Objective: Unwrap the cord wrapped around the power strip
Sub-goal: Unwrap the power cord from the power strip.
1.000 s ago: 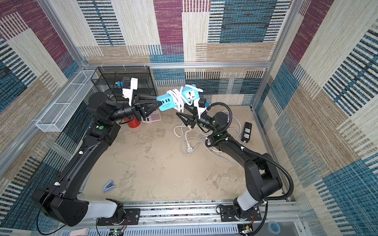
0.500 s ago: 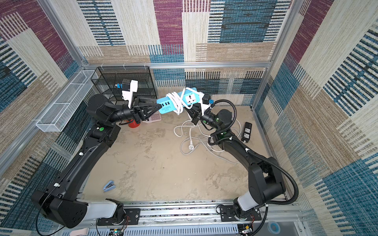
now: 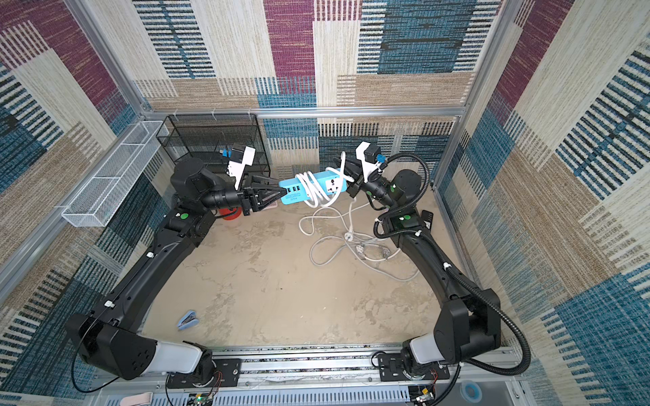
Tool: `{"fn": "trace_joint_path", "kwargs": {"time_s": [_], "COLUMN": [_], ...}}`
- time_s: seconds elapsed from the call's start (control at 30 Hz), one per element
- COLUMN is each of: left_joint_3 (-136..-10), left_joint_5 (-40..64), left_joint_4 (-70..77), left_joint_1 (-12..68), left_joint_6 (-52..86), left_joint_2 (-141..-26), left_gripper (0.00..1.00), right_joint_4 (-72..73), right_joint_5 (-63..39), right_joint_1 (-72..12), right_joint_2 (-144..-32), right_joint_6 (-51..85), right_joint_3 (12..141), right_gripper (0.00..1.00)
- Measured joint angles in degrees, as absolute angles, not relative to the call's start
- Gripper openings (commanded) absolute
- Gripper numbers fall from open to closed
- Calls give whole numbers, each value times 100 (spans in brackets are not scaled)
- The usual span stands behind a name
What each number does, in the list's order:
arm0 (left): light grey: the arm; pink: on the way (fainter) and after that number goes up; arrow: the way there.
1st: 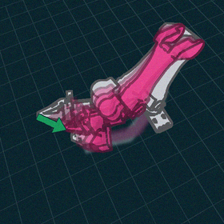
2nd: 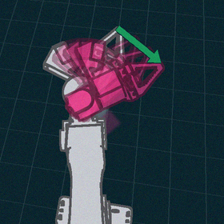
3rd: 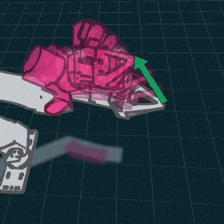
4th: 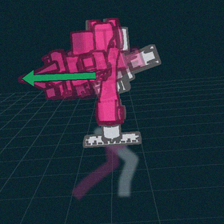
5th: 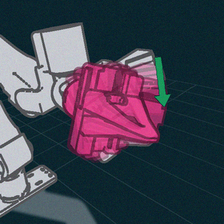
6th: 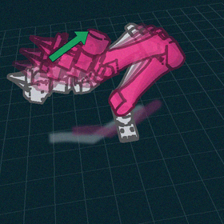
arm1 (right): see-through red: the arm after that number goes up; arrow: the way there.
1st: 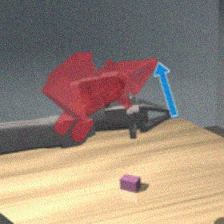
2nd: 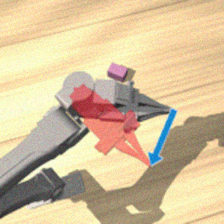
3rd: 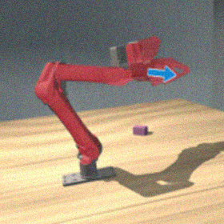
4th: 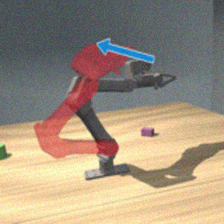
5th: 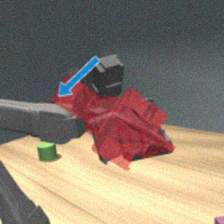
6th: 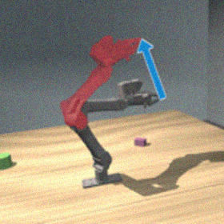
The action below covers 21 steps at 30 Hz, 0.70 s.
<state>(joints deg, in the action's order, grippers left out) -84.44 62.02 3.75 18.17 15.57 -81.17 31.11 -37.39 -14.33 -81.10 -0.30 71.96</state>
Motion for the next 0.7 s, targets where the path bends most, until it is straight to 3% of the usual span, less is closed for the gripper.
{"fn": "trace_joint_path", "kwargs": {"time_s": [0.33,0.7], "left_joint_3": [-8464,-7881], "left_joint_5": [5341,4058], "left_joint_4": [-436,-97], "left_joint_1": [1691,1625], "left_joint_6": [803,716], "left_joint_2": [-8108,-7612], "left_gripper": [0,0], "right_joint_4": [2440,2206], "right_joint_5": [-3382,-3415], "right_joint_1": [-1258,-1308], "right_joint_2": [-7146,-6567], "right_joint_6": [-543,-451], "right_joint_3": [6504,5306], "right_gripper": [0,0]}}
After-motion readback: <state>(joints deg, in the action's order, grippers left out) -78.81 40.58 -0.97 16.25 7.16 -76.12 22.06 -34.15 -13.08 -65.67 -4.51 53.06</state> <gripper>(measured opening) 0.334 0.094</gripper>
